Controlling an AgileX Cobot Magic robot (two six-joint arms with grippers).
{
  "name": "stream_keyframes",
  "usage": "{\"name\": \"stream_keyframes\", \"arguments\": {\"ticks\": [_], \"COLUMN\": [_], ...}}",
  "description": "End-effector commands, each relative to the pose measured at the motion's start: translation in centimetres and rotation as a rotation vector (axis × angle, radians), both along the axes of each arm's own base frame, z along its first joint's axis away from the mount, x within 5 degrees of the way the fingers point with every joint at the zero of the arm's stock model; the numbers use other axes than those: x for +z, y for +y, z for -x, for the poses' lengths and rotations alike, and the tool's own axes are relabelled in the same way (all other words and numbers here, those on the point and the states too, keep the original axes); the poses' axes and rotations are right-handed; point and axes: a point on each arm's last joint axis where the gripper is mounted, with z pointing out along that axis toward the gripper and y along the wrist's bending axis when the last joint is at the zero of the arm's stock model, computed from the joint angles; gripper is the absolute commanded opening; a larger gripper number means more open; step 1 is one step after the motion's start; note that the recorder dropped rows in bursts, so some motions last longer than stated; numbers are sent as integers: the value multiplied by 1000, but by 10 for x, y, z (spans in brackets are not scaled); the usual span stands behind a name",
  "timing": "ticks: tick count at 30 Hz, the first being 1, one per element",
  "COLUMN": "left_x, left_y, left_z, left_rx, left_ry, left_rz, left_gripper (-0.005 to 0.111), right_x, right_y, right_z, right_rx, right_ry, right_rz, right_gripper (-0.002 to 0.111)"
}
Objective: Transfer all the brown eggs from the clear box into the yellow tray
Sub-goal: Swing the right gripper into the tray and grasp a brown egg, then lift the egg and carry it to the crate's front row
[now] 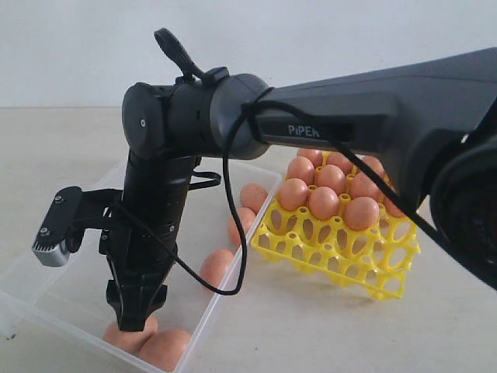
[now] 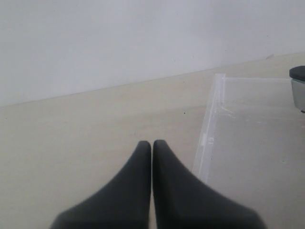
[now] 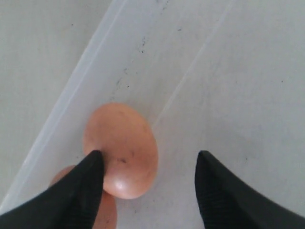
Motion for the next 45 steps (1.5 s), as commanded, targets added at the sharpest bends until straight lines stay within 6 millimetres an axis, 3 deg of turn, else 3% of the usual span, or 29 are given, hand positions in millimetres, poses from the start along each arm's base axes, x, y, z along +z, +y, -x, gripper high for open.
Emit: {"name": "stream_keyframes", "arguments": {"ticks": [1, 14, 19, 22, 24, 26, 28, 29, 30, 32, 34, 35, 36, 37, 40, 42, 45], "left_x": [0, 0, 0, 0, 0, 0, 0, 0, 0, 0, 0, 0, 0, 0, 0, 0, 0], "left_y": [0, 0, 0, 0, 0, 0, 0, 0, 0, 0, 0, 0, 0, 0, 0, 0, 0], "left_z": [0, 0, 0, 0, 0, 0, 0, 0, 0, 0, 0, 0, 0, 0, 0, 0, 0], "left_rx": [-3, -3, -3, -3, -3, -4, -4, -4, -4, -4, -3, -3, -3, -3, -3, -3, -3], "left_ry": [-3, -3, -3, -3, -3, -5, -5, -5, -5, -5, -3, -3, -3, -3, -3, -3, -3], "left_rz": [11, 11, 11, 11, 11, 11, 11, 11, 11, 11, 11, 11, 11, 11, 11, 11, 11], "left_gripper": [1, 1, 1, 1, 1, 1, 1, 1, 1, 1, 1, 1, 1, 1, 1, 1, 1], "right_x": [-6, -34, -36, -36, -35, -32, -21, -10, -2, 27, 77, 89, 109, 110, 92, 81, 69], "right_y": [0, 6, 9, 9, 8, 6, 5, 3, 3, 9, 4, -5, -22, -38, -118, -159, -224], "right_z": [-1, -7, -10, -10, -9, -7, -10, -16, -19, -24, -20, -15, -9, -5, 0, -2, -11], "right_rx": [9, -18, -35, -84, -147, -210, -416, -689, -798, -1003, -1219, -1249, -1265, -1283, -1568, -1682, -1757], "right_ry": [-3, -12, -37, -22, 14, 52, 81, 110, 108, 110, 150, 157, 137, 103, -62, -120, -21], "right_rz": [7, 0, -21, -17, 5, 32, 49, 49, 29, -218, -695, -842, -1116, -1251, -1543, -1634, -1791], "right_gripper": [55, 55, 55, 35, 3, 0, 0, 0, 0, 0, 0, 0, 0, 0, 0, 0, 0]}}
